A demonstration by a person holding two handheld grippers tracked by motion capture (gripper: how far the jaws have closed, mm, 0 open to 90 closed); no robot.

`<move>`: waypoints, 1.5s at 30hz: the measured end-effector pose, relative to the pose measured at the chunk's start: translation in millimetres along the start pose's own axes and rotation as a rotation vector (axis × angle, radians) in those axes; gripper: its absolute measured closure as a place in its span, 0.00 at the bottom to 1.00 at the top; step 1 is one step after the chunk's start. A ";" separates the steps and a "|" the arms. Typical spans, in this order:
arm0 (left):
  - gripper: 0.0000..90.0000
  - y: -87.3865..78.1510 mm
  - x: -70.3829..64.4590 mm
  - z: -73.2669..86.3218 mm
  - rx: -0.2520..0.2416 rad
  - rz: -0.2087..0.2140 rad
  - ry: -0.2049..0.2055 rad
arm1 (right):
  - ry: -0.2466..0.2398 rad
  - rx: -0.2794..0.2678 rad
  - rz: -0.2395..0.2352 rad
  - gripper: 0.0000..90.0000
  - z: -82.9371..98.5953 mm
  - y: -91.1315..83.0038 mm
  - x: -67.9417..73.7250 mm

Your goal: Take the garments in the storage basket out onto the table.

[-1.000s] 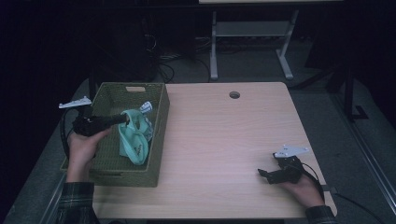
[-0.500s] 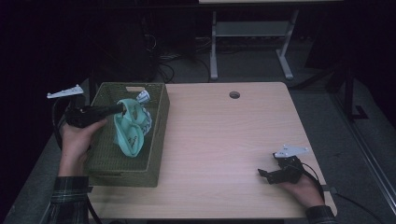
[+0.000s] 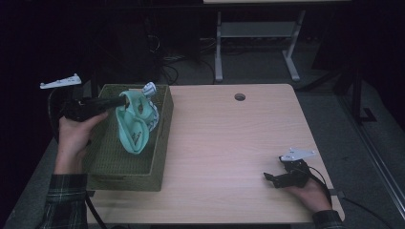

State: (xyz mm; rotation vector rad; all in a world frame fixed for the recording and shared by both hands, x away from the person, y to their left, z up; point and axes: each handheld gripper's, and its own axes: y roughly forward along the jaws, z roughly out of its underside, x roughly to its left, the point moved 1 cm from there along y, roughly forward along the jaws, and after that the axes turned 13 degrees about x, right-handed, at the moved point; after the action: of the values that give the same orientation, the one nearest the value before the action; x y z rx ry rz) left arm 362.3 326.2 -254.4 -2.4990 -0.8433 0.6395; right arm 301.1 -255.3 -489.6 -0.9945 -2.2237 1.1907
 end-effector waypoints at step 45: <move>0.96 80.7 -85.7 -43.7 -0.026 0.184 0.182 | 0.004 0.003 -0.001 0.09 0.1 -0.2 0.3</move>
State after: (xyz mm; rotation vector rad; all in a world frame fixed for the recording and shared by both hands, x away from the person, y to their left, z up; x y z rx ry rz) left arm 361.4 201.8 -237.0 -2.6305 -0.5636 0.4520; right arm 300.8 -255.2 -489.5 -0.9938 -2.2188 1.1897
